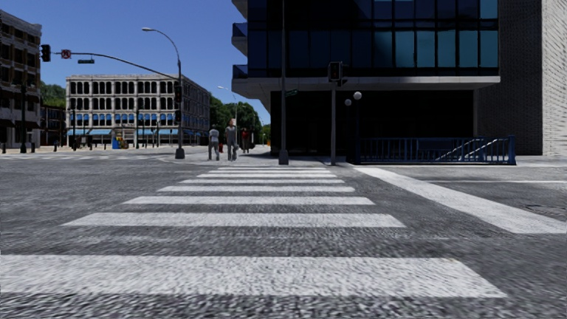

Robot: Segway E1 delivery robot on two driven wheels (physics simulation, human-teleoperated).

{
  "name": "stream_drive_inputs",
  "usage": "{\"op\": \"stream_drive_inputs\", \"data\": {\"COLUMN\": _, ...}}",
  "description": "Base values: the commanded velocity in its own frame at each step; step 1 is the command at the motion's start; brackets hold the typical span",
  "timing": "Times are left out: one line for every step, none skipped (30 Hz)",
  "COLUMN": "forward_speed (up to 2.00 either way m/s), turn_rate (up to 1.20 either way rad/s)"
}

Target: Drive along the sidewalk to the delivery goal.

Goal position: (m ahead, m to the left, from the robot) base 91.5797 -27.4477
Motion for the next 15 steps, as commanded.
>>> {"op": "stream_drive_inputs", "data": {"forward_speed": 2.00, "turn_rate": -0.53}}
{"op": "stream_drive_inputs", "data": {"forward_speed": 2.00, "turn_rate": -0.53}}
{"op": "stream_drive_inputs", "data": {"forward_speed": 2.00, "turn_rate": -0.53}}
{"op": "stream_drive_inputs", "data": {"forward_speed": 2.00, "turn_rate": -0.53}}
{"op": "stream_drive_inputs", "data": {"forward_speed": 2.00, "turn_rate": -0.53}}
{"op": "stream_drive_inputs", "data": {"forward_speed": 2.00, "turn_rate": -0.53}}
{"op": "stream_drive_inputs", "data": {"forward_speed": 2.00, "turn_rate": -0.44}}
{"op": "stream_drive_inputs", "data": {"forward_speed": 2.00, "turn_rate": -0.42}}
{"op": "stream_drive_inputs", "data": {"forward_speed": 2.00, "turn_rate": -0.42}}
{"op": "stream_drive_inputs", "data": {"forward_speed": 2.00, "turn_rate": -0.41}}
{"op": "stream_drive_inputs", "data": {"forward_speed": 2.00, "turn_rate": -0.40}}
{"op": "stream_drive_inputs", "data": {"forward_speed": 2.00, "turn_rate": -0.36}}
{"op": "stream_drive_inputs", "data": {"forward_speed": 2.00, "turn_rate": -0.36}}
{"op": "stream_drive_inputs", "data": {"forward_speed": 2.00, "turn_rate": -0.35}}
{"op": "stream_drive_inputs", "data": {"forward_speed": 2.00, "turn_rate": -0.33}}
